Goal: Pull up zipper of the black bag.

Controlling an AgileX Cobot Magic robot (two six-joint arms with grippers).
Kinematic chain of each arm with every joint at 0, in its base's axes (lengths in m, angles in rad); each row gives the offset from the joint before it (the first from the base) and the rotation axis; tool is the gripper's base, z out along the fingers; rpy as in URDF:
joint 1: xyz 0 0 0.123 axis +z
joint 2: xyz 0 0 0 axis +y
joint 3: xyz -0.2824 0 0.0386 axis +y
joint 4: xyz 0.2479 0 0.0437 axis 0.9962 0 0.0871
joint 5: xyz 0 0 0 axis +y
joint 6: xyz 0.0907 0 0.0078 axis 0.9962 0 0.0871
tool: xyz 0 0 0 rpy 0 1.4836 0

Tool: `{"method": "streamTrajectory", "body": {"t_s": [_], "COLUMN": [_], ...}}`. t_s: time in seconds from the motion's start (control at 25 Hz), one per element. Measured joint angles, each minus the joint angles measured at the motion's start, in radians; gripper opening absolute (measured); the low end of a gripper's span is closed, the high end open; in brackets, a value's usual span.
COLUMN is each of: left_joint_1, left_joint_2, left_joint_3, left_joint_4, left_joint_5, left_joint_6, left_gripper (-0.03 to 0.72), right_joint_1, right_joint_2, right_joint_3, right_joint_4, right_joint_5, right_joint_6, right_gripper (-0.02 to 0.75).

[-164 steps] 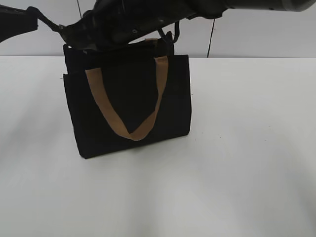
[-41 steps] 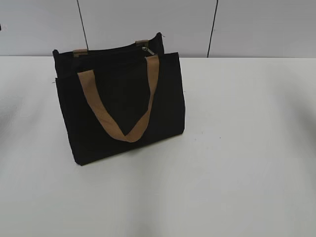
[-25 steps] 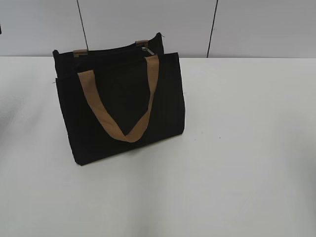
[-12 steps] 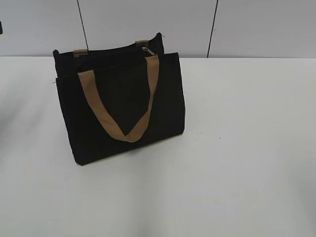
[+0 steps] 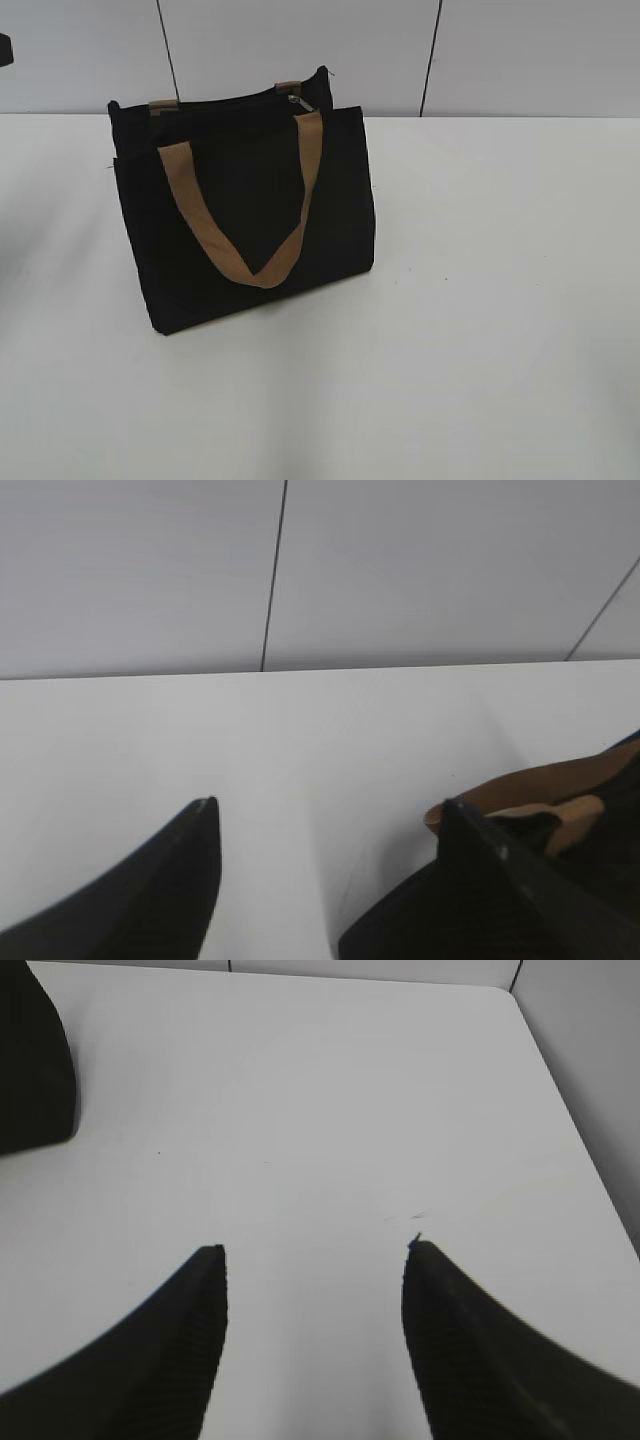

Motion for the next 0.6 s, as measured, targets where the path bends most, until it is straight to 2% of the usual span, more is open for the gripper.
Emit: {"method": "streamTrajectory", "body": {"t_s": [0.32, 0.6], "left_joint_1": [0.000, 0.000], "left_joint_2": [0.000, 0.000], "left_joint_3": [0.000, 0.000], "left_joint_4": [0.000, 0.000], "left_joint_5": [-0.035, -0.048], "left_joint_6": [0.000, 0.000], "left_gripper": [0.509, 0.509], "right_joint_1": [0.161, 0.174], "right_joint_2": [0.000, 0.000], "right_joint_3": [0.000, 0.025], "right_joint_4": [-0.114, -0.138], "right_joint_5": [0.001, 0.067], "right_joint_6": [0.171, 0.190], "right_gripper": [0.428, 0.411]}}
